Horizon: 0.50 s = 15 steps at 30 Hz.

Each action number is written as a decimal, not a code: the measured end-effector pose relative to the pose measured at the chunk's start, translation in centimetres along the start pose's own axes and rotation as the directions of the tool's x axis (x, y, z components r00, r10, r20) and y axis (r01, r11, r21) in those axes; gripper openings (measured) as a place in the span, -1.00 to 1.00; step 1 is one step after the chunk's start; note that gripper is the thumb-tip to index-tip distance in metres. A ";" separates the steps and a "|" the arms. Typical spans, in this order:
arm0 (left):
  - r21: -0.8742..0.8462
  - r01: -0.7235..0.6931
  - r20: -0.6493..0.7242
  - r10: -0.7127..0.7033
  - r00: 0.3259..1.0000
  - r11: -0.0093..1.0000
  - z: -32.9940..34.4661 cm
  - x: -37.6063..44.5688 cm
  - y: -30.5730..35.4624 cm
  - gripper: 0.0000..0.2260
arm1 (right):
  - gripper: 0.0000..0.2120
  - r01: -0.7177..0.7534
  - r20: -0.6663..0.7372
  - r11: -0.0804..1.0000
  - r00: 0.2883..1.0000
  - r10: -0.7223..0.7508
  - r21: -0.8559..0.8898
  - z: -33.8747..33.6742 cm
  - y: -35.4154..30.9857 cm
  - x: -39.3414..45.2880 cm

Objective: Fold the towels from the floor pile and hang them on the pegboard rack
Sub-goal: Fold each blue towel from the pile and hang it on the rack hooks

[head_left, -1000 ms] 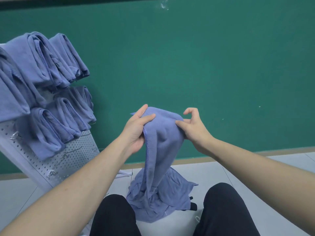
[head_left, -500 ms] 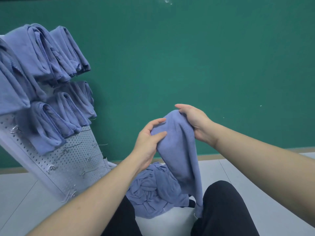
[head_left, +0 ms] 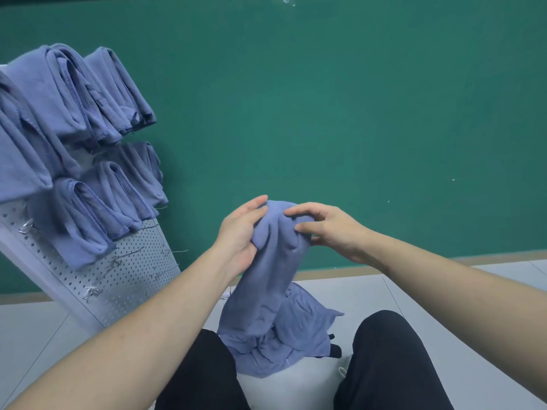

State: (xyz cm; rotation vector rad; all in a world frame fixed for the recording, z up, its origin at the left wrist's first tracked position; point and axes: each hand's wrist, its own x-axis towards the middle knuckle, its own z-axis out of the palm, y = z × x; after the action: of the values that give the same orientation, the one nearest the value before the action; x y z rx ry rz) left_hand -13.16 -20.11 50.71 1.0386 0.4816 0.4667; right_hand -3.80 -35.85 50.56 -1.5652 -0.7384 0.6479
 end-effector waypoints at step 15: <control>0.150 -0.054 0.291 0.008 0.957 0.987 -1.1 -2.4 -2.6 -0.78 | -0.77 -0.126 -0.206 0.920 0.955 0.214 0.372 0.1 -2.4 1.2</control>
State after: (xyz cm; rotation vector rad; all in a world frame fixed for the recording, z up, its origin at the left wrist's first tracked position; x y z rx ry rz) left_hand -15.38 -21.87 48.32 1.2449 0.2422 0.2997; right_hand -3.35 -34.68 52.99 -1.3481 -0.2800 0.6618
